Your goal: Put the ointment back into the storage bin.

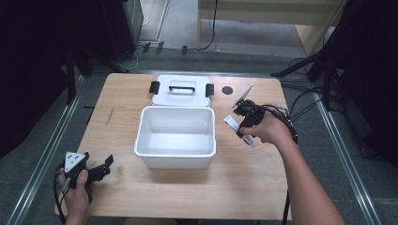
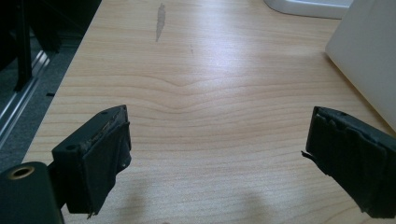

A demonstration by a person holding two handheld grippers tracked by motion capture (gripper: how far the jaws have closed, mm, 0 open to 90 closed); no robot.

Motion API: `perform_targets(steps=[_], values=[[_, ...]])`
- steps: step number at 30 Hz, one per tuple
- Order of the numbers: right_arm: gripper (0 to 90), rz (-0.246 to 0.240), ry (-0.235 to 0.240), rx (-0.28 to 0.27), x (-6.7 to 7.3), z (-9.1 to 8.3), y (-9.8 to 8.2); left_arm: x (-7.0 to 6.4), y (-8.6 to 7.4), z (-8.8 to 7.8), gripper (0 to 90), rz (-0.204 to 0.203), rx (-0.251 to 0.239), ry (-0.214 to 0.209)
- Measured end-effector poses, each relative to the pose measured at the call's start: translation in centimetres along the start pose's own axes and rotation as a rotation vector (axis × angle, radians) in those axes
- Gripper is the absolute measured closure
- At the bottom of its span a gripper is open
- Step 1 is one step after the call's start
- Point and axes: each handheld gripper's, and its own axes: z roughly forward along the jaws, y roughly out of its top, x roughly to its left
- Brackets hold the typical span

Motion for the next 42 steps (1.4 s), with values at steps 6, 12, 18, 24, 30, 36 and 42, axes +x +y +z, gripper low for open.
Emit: perform_targets(steps=[6,12,18,24,30,36,42], values=[[71.2,-0.014,-0.003,-0.010,0.4,-1.3,0.8,0.0,0.0,0.0,7.2,0.000,0.000,0.000],[71.2,-0.029,-0.005,-0.017,1.0,-2.5,1.8,0.0,0.0,0.0,7.2,-0.003,-0.003,-0.001],[71.2,-0.051,-0.011,-0.020,1.7,-4.0,2.9,0.0,0.0,0.0,7.2,-0.003,-0.005,0.000],[71.2,-0.076,-0.014,-0.029,2.6,-5.0,4.1,0.0,0.0,0.0,7.2,-0.006,-0.003,0.000],[71.3,-0.105,-0.010,-0.028,3.4,-5.5,5.1,0.0,0.0,0.0,7.2,-0.007,-0.005,-0.001],[71.3,-0.141,0.005,-0.038,4.1,-5.7,5.8,0.0,0.0,0.0,7.1,-0.007,-0.004,-0.001],[71.3,-0.227,0.009,-0.047,5.4,-6.0,6.9,0.0,0.0,0.0,7.2,-0.007,-0.004,-0.001]])
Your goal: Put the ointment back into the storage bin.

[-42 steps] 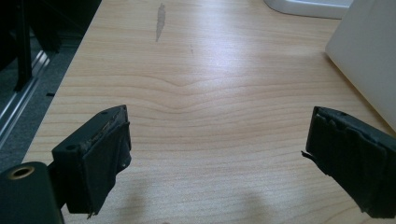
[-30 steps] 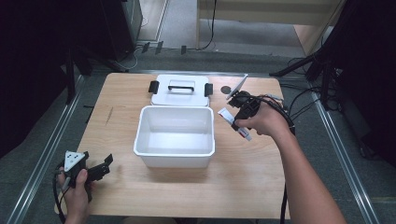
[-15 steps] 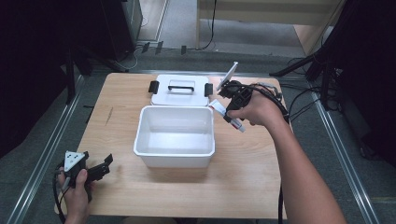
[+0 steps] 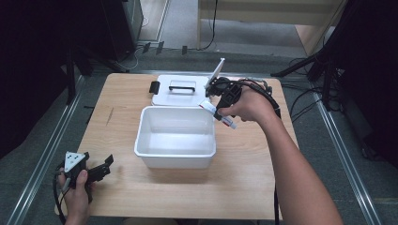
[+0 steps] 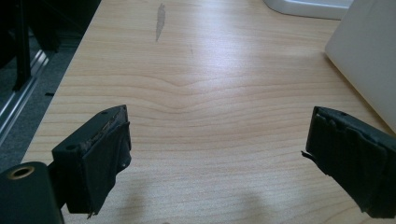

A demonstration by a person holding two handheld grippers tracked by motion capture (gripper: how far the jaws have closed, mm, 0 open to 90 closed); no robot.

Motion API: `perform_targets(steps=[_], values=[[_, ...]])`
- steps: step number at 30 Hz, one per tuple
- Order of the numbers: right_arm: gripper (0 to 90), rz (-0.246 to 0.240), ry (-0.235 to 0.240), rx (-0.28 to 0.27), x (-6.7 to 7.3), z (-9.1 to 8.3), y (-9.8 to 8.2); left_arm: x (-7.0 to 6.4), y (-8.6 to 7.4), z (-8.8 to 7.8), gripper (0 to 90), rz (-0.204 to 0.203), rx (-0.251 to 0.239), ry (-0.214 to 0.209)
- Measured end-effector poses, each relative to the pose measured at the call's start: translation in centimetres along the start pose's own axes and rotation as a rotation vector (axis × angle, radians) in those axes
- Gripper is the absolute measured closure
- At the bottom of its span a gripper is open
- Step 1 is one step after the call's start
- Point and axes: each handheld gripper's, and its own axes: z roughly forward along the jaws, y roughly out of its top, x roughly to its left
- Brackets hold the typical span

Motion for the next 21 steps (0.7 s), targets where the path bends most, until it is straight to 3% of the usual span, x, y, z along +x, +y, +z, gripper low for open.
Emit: perform_targets(steps=[3,4,12,13,16,21], values=[[71.3,-0.042,0.001,-0.005,0.4,-0.1,0.4,0.0,0.0,0.0,7.2,0.000,0.000,0.000],[71.3,-0.099,0.004,-0.011,1.0,-0.1,0.7,0.0,0.0,0.0,7.1,0.000,0.001,0.000],[71.2,-0.290,0.015,-0.023,2.9,0.1,2.1,0.0,0.0,0.0,7.1,0.003,0.003,-0.001],[71.2,-0.290,0.015,-0.023,2.9,0.1,2.1,0.0,0.0,0.0,7.1,0.003,0.003,-0.001],[71.2,-0.370,0.032,-0.040,3.7,0.2,2.6,0.0,0.0,0.0,7.1,0.003,0.003,-0.001],[71.2,-0.433,0.043,-0.040,4.5,0.5,3.2,0.0,0.0,0.0,7.2,0.001,0.000,-0.002]])
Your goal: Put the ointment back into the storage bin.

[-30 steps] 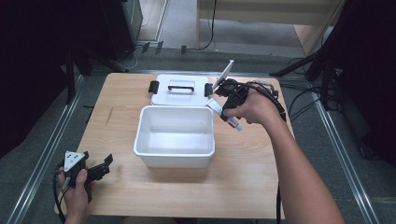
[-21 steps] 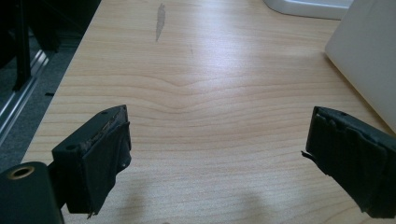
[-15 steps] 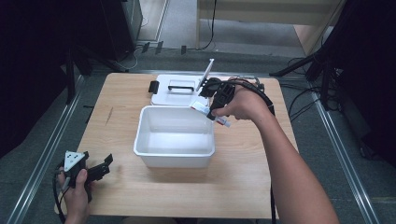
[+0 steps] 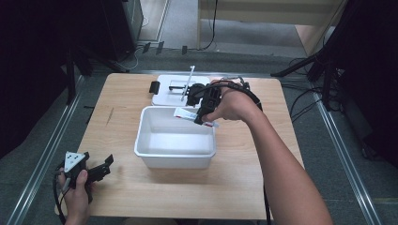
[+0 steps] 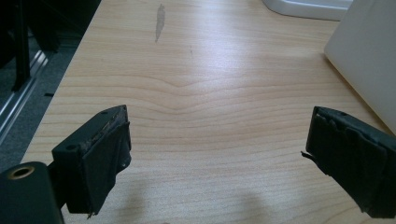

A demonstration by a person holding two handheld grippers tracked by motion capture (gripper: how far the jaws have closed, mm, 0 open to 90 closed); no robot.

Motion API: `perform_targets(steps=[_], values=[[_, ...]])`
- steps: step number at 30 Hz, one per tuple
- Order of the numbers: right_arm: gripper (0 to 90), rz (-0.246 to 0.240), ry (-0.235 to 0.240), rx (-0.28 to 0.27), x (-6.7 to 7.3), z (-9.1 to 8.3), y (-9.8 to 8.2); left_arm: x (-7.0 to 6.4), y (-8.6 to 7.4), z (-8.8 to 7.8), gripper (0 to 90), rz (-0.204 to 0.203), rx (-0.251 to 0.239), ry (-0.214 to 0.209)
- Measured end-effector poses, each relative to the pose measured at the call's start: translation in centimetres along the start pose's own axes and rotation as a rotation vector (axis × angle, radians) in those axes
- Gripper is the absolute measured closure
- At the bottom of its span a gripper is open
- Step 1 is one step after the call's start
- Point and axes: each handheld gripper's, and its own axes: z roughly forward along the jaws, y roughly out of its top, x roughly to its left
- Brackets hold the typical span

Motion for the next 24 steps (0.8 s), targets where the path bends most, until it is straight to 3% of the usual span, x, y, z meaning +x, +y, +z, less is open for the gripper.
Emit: perform_targets(steps=[7,19,24], values=[[71.2,-0.068,0.021,0.001,0.5,0.7,0.9,0.0,0.0,0.0,7.1,-0.001,0.000,0.000],[71.2,-0.116,0.033,0.036,0.8,2.4,1.3,0.0,0.0,0.0,7.1,-0.004,-0.004,0.001],[71.2,-0.114,0.042,0.043,0.9,3.0,1.3,0.0,0.0,0.0,7.1,-0.005,-0.004,0.002]])
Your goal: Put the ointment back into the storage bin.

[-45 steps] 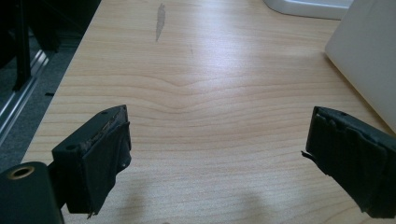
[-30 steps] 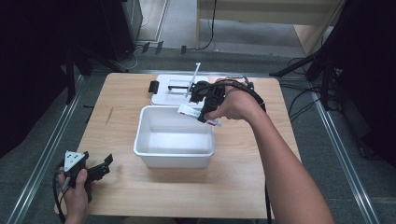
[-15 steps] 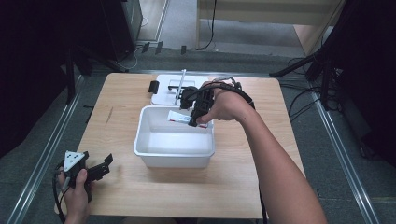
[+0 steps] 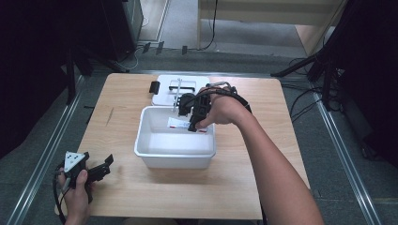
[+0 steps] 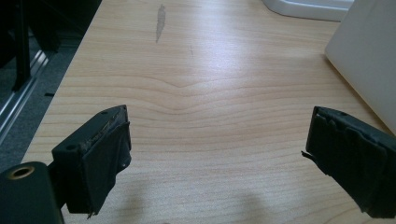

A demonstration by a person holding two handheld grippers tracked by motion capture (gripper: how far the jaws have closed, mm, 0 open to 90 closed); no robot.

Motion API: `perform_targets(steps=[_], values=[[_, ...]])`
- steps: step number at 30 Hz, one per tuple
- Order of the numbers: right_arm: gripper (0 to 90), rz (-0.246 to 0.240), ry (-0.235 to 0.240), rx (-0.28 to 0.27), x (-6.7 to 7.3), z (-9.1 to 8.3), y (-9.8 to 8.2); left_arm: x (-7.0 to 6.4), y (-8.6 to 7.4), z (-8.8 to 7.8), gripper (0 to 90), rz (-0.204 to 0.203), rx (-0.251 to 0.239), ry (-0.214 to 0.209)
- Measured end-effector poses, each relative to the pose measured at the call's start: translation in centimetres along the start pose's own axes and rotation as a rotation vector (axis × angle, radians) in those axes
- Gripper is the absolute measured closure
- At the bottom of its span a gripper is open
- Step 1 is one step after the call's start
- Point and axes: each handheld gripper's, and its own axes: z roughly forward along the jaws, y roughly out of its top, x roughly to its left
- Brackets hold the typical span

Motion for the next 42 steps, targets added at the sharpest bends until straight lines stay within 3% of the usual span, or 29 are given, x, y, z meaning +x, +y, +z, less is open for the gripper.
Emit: perform_targets(steps=[23,42], values=[[71.1,-0.037,0.003,0.040,0.3,3.5,-0.3,0.0,0.0,0.0,7.2,0.003,0.000,-0.001],[71.1,-0.015,0.013,0.074,0.5,6.4,-0.6,0.0,0.0,0.0,7.2,0.001,-0.001,-0.001]])
